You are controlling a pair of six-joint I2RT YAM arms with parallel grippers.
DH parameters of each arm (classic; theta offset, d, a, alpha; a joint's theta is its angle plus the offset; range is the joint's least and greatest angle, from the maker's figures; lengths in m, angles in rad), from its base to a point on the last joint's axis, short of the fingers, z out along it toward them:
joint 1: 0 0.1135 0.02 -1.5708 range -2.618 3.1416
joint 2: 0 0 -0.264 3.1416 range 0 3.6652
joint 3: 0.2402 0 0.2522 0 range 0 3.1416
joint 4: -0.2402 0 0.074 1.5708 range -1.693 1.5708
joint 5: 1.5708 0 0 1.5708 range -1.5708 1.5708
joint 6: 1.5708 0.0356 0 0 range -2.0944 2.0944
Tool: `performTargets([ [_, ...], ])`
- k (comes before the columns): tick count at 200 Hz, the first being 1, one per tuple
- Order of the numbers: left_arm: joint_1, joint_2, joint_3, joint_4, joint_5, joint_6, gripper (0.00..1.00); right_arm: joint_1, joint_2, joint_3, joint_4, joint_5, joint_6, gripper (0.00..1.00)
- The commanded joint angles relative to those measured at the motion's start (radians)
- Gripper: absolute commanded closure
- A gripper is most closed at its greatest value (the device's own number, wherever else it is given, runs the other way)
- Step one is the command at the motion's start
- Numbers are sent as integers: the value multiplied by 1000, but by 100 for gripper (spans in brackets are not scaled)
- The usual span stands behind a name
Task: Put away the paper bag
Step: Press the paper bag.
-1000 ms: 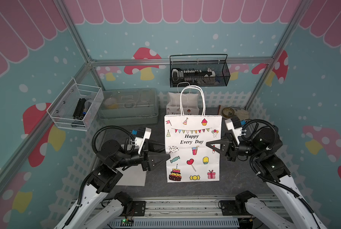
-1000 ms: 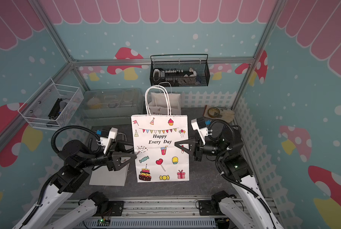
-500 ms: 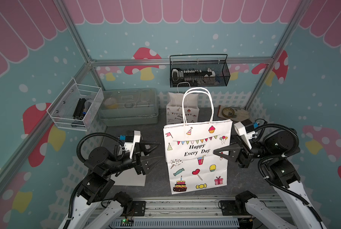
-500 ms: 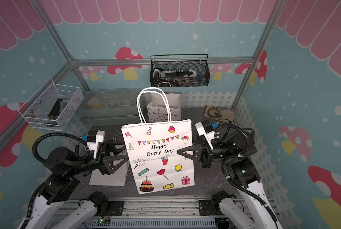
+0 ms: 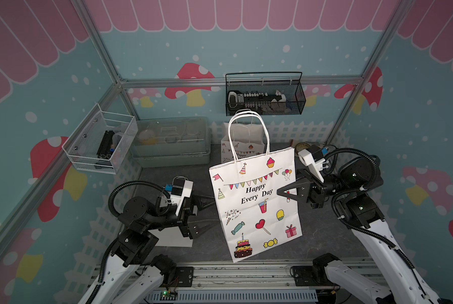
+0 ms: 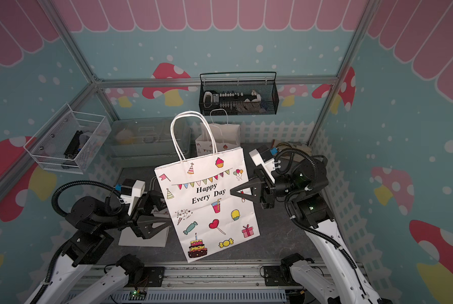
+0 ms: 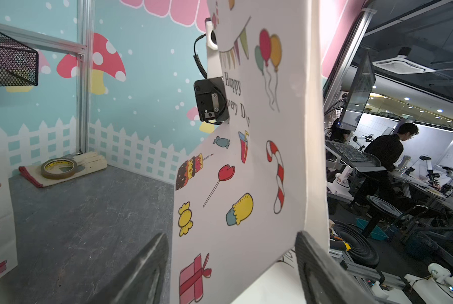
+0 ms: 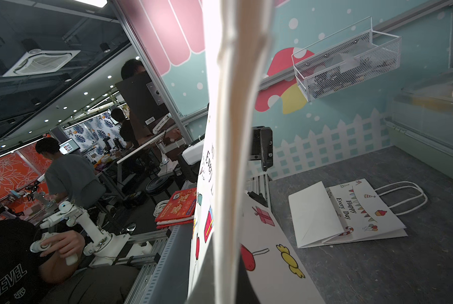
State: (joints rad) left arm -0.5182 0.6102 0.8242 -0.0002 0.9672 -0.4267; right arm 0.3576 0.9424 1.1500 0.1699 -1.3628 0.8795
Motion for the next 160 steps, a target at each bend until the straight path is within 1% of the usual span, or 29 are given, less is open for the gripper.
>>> performTargets([
  [1,-6,68,2,49,10,11,24,3,20,32,130,38,72,100],
  [17,-8,83,9,57,16,16,24,2,36,34,131,36,65,100],
  [33,-6,55,5,14,-25,46,24,2,51,40,124,23,54,100],
  [49,-4,13,9,-87,-100,107,24,-2,66,49,106,4,33,100],
  [63,1,-11,18,-185,-198,155,24,-8,78,61,73,-8,1,100],
  [79,10,-23,28,-266,-315,184,24,-15,94,71,59,-26,-17,100],
  [92,18,-29,30,-296,-368,195,24,-22,105,79,59,-37,-17,100],
  [104,22,-36,30,-299,-385,197,24,-26,112,94,59,-49,-15,100],
  [121,24,-43,26,-277,-372,188,24,-29,114,119,40,-64,-21,100],
  [147,24,-62,30,-245,-365,163,24,-29,105,155,-113,-64,-133,100],
  [160,24,-81,44,-240,-385,158,24,-30,95,141,-119,-57,-139,100],
])
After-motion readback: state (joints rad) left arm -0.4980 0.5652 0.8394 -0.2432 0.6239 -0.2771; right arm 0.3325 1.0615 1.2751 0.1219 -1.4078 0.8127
